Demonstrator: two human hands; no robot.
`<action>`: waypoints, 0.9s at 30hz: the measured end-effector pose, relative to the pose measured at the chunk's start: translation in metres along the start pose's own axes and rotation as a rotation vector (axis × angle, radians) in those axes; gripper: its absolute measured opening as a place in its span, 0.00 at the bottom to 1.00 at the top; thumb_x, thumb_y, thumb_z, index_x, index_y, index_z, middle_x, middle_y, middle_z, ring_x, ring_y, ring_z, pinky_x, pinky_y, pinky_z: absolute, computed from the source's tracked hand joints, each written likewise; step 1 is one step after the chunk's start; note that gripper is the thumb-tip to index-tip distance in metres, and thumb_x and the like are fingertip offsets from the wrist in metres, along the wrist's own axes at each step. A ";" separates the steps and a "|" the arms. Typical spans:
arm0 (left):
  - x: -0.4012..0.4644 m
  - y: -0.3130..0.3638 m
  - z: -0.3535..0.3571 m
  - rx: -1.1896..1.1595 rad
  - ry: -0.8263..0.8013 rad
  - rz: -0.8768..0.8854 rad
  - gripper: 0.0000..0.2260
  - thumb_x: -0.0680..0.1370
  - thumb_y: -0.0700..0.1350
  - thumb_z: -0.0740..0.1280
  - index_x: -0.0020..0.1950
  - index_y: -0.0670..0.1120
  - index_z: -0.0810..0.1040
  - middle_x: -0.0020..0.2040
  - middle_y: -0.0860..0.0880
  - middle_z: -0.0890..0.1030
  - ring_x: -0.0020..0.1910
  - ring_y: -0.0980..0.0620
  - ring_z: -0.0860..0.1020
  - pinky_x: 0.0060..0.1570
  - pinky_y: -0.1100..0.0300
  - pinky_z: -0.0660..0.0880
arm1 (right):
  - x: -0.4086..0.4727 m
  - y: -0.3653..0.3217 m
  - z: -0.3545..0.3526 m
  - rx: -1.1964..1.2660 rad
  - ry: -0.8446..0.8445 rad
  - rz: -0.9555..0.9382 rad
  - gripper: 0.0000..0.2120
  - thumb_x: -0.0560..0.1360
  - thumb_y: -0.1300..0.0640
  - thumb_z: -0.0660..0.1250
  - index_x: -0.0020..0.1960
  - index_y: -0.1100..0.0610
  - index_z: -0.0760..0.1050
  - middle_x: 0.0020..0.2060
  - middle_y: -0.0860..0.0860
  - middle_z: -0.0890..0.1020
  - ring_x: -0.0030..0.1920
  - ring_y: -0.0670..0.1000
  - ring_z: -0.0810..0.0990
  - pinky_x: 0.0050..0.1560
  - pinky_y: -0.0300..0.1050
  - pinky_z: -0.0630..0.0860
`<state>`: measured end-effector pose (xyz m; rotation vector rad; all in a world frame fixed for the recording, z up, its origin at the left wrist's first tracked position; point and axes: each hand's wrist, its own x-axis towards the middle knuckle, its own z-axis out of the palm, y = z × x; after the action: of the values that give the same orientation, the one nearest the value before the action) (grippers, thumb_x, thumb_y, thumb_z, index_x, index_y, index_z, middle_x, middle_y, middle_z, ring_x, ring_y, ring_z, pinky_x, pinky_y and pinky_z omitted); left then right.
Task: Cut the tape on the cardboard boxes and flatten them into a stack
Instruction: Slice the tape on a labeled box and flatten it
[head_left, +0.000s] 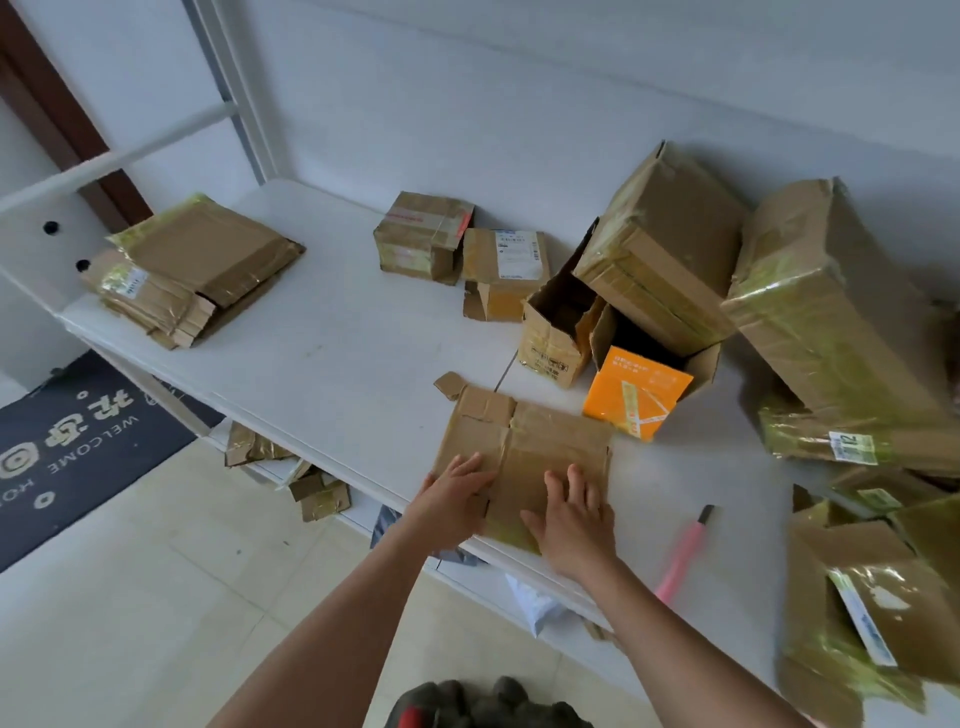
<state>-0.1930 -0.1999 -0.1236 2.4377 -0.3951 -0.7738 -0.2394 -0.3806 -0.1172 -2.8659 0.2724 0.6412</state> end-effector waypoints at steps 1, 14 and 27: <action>0.000 0.002 -0.007 -0.167 0.006 -0.025 0.23 0.79 0.42 0.67 0.74 0.49 0.69 0.76 0.48 0.65 0.77 0.44 0.60 0.74 0.49 0.60 | 0.003 -0.005 -0.011 0.046 0.006 0.009 0.28 0.82 0.39 0.49 0.77 0.53 0.58 0.77 0.58 0.54 0.76 0.60 0.55 0.73 0.56 0.57; 0.023 -0.056 -0.166 -0.422 0.517 -0.140 0.20 0.78 0.46 0.70 0.69 0.44 0.75 0.69 0.48 0.75 0.67 0.47 0.74 0.65 0.57 0.71 | 0.086 -0.135 -0.117 0.490 0.195 -0.306 0.20 0.83 0.49 0.57 0.72 0.57 0.67 0.71 0.58 0.67 0.72 0.57 0.62 0.70 0.52 0.62; 0.165 -0.145 -0.280 -0.470 0.512 -0.008 0.32 0.80 0.45 0.66 0.80 0.45 0.55 0.78 0.45 0.61 0.75 0.46 0.63 0.71 0.56 0.64 | 0.259 -0.241 -0.120 0.864 0.369 -0.142 0.29 0.83 0.48 0.58 0.80 0.47 0.51 0.76 0.53 0.61 0.68 0.55 0.69 0.56 0.44 0.66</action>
<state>0.1222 -0.0372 -0.0889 2.0827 0.0004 -0.1890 0.0922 -0.2101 -0.0885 -2.1048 0.2984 -0.0591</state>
